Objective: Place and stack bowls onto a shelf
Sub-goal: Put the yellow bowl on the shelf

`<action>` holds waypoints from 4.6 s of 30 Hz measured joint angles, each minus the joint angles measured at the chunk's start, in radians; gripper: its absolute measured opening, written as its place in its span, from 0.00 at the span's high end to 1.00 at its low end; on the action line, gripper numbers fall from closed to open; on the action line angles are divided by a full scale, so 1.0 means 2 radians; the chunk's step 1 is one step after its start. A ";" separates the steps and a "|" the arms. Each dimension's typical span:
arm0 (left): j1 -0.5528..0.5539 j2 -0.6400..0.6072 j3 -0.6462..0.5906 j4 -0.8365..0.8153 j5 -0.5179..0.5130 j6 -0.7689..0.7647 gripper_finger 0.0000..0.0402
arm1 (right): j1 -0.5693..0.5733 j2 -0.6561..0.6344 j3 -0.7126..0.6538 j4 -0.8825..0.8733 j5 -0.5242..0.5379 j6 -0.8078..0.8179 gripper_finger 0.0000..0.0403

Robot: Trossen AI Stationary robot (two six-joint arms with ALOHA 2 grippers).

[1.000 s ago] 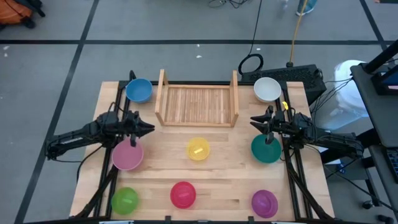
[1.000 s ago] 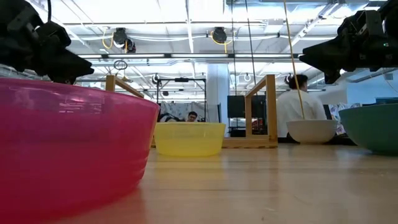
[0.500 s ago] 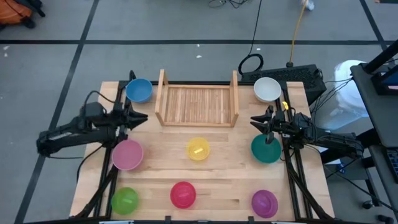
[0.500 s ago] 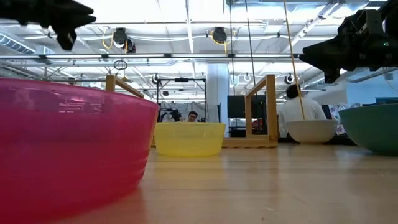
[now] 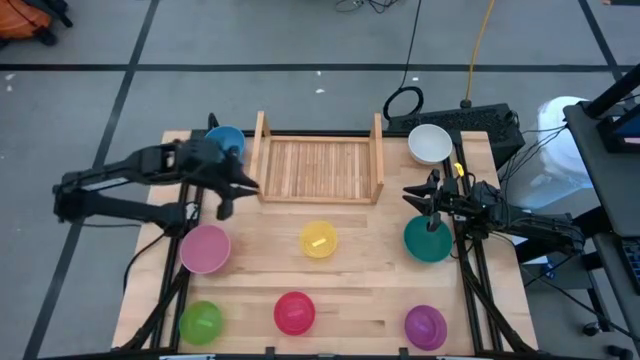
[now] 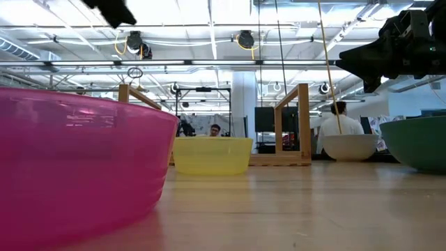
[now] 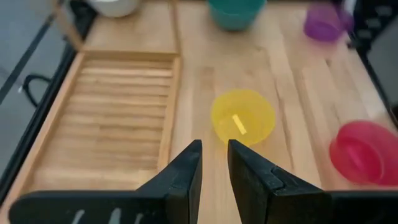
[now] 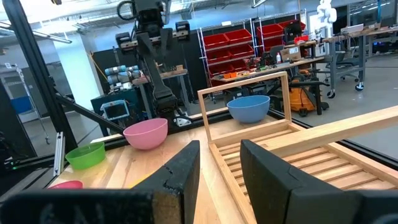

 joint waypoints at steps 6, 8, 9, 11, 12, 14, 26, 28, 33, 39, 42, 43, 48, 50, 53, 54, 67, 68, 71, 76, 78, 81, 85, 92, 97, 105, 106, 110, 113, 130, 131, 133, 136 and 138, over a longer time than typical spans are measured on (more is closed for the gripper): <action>-0.057 0.091 0.053 -0.015 0.000 0.061 0.80 | 0.000 0.000 0.000 0.000 0.000 0.000 0.73; -0.073 0.118 0.062 -0.022 -0.002 0.064 0.80 | 0.000 0.000 0.000 0.000 0.000 0.000 0.73; -0.080 0.130 0.064 -0.024 -0.004 0.064 0.80 | 0.000 0.000 0.000 0.001 0.000 0.000 0.73; -0.091 0.151 0.064 -0.025 -0.004 0.062 0.80 | 0.000 0.000 0.000 0.004 0.000 0.000 0.73; -0.096 0.162 0.064 -0.025 -0.004 0.061 0.80 | 0.000 0.000 0.000 0.006 0.000 0.000 0.73; -0.103 0.182 0.064 -0.025 -0.004 0.059 0.80 | 0.000 0.000 0.000 0.011 0.000 0.000 0.73; -0.110 0.268 0.064 0.046 -0.026 0.076 0.80 | 0.000 0.000 0.000 0.026 0.000 -0.026 0.73; -0.110 0.280 0.064 0.051 -0.026 0.083 0.80 | 0.000 0.000 0.000 0.026 0.000 -0.026 0.73; -0.112 0.306 0.064 0.055 -0.019 0.091 0.80 | 0.000 0.000 0.000 0.026 0.000 -0.026 0.73; -0.138 0.330 0.064 0.061 -0.009 0.160 0.80 | 0.000 0.000 0.000 0.026 0.000 -0.026 0.73; -0.151 0.337 0.064 0.061 -0.009 0.179 0.80 | 0.000 0.000 0.000 0.025 0.000 -0.026 0.73; -0.155 0.337 0.063 0.063 -0.011 0.189 0.80 | 0.000 0.000 0.000 0.025 0.000 -0.026 0.73; -0.174 0.348 0.061 0.072 -0.015 0.216 0.80 | 0.000 0.000 0.000 0.025 0.000 -0.026 0.73; -0.179 0.357 0.063 0.085 -0.023 0.216 0.80 | 0.000 0.000 0.000 0.024 0.000 -0.026 0.73; -0.186 0.370 0.061 0.090 -0.047 0.216 0.80 | 0.000 0.000 0.000 0.024 0.000 -0.009 0.73; -0.187 0.374 0.062 0.108 -0.054 0.215 0.80 | 0.000 0.000 0.000 0.024 -0.001 0.000 0.73; -0.189 0.409 0.062 0.151 -0.059 0.132 0.80 | 0.000 0.003 0.000 0.025 -0.002 0.016 0.73; -0.189 0.411 0.063 0.154 -0.056 0.126 0.80 | 0.000 0.003 0.000 0.026 -0.001 0.016 0.73; -0.189 0.411 0.061 0.147 -0.051 0.110 0.80 | 0.000 0.004 0.000 0.026 -0.001 0.015 0.73; -0.189 0.410 0.062 0.152 -0.051 0.099 0.80 | 0.000 0.005 0.000 0.027 0.000 0.013 0.73; -0.189 0.410 0.062 0.151 -0.051 0.091 0.80 | 0.000 0.006 0.000 0.028 0.000 0.013 0.73; -0.189 0.410 0.062 0.150 -0.051 0.082 0.80 | 0.000 0.006 0.000 0.029 0.000 0.013 0.73; -0.189 0.410 0.062 0.151 -0.051 0.067 0.80 | 0.000 0.007 0.000 0.030 0.000 0.013 0.73; -0.193 0.410 0.062 0.167 -0.050 0.058 0.80 | 0.000 0.007 0.000 0.029 0.000 0.013 0.73; -0.192 0.410 0.062 0.172 -0.050 0.051 0.80 | 0.000 0.007 0.000 0.029 0.000 0.013 0.73; -0.191 0.421 0.062 0.178 -0.032 0.033 0.80 | 0.000 0.007 0.000 0.029 0.000 0.013 0.73; -0.191 0.424 0.061 0.175 -0.033 0.030 0.80 | 0.000 0.007 0.000 0.029 0.000 0.013 0.73; -0.191 0.444 0.061 0.179 -0.034 0.024 0.80 | 0.000 0.007 0.000 0.030 0.000 0.013 0.73; -0.192 0.450 0.061 0.187 -0.034 0.024 0.80 | 0.000 0.007 0.000 0.034 0.000 0.013 0.73; -0.192 0.450 0.062 0.168 -0.044 0.001 0.80 | 0.000 0.008 0.000 0.042 0.000 0.013 0.73; -0.192 0.450 0.062 0.168 -0.044 0.001 0.80 | 0.000 0.008 0.000 0.042 0.000 0.013 0.73; -0.192 0.451 0.059 0.173 -0.044 -0.001 0.80 | 0.000 0.008 0.000 0.042 0.000 0.013 0.73; -0.192 0.459 0.054 0.172 -0.044 -0.018 0.80 | 0.000 0.008 0.000 0.042 0.000 0.013 0.73; -0.192 0.473 0.053 0.176 -0.042 -0.035 0.80 | 0.000 0.008 0.000 0.042 0.000 0.013 0.73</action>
